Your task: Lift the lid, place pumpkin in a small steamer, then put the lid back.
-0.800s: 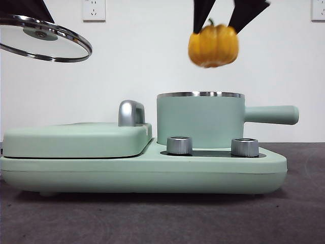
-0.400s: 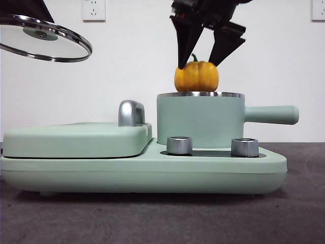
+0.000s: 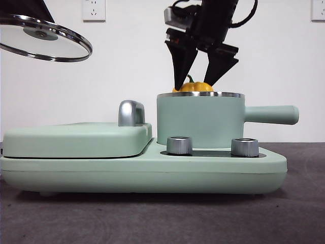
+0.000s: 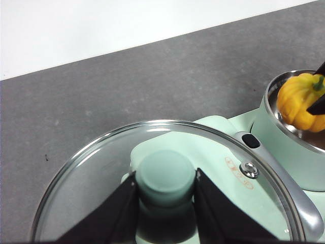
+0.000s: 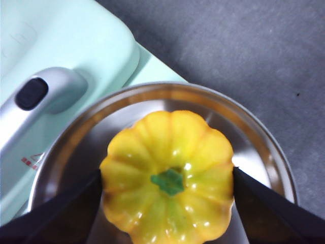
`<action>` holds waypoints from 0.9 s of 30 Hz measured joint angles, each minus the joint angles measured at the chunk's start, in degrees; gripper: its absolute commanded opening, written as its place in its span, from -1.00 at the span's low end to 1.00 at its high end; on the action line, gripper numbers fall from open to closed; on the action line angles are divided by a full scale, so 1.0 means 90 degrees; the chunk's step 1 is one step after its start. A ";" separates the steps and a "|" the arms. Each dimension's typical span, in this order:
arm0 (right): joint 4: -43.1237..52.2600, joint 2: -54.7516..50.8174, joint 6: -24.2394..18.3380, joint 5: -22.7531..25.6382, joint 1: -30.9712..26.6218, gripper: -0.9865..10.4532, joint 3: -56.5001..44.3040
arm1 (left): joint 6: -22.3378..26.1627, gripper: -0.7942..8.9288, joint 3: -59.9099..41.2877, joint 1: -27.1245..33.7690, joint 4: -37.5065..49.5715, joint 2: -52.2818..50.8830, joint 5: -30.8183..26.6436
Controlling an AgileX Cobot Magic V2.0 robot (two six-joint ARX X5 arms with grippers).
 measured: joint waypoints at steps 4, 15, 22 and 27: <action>0.0012 0.0158 -0.0022 0.0000 -0.0010 -0.23 0.0002 | 0.0000 -0.82 0.0000 0.0000 0.0061 0.0000 0.0000; 0.0185 0.0699 -0.0114 -0.0002 -0.0005 -0.23 0.0002 | 0.0000 -0.81 0.0000 0.0000 0.0146 0.0000 0.0000; 0.0223 0.0733 -0.0114 -0.0185 0.0022 -0.18 0.0002 | 0.0000 -0.81 0.0000 0.0000 0.0146 0.0000 0.0000; 0.0243 0.0733 -0.0119 -0.0206 0.0022 -0.06 0.0002 | 0.0000 -0.81 0.0000 0.0000 0.0143 -0.0002 0.0000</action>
